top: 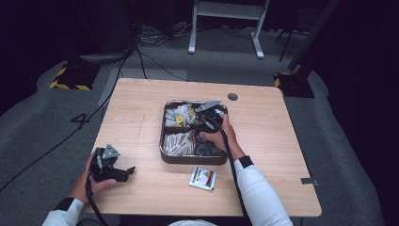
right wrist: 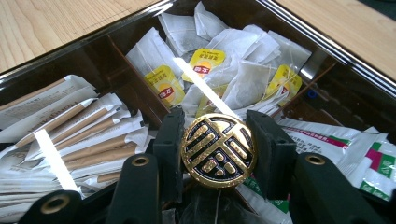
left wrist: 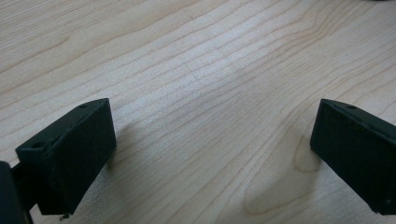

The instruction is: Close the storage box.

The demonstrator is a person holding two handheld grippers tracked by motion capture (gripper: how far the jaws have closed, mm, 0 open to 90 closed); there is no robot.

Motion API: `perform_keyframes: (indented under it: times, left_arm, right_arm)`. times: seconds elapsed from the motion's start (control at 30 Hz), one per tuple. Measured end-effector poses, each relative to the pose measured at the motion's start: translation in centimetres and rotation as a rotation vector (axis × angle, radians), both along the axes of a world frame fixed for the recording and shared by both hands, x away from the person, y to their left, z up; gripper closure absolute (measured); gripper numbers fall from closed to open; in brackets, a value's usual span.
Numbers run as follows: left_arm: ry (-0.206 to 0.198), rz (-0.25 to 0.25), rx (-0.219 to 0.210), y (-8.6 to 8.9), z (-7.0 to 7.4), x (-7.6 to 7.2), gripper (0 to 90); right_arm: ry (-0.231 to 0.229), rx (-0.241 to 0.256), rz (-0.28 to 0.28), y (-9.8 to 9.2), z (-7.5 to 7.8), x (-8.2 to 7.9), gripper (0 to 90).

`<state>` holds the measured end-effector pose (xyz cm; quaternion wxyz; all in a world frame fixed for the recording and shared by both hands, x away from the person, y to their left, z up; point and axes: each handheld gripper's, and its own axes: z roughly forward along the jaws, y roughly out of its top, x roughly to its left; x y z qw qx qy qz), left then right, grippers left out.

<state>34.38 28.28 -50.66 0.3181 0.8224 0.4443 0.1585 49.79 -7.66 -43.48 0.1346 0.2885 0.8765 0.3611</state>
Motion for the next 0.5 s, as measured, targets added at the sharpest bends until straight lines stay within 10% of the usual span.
perform_keyframes:
  times: [0.5]
  left_arm:
    - [-0.001,-0.001,0.000,0.00,0.00,0.01,0.5]
  right_arm:
    - [-0.001,0.021,0.006,-0.17,-0.21,0.05,59.0]
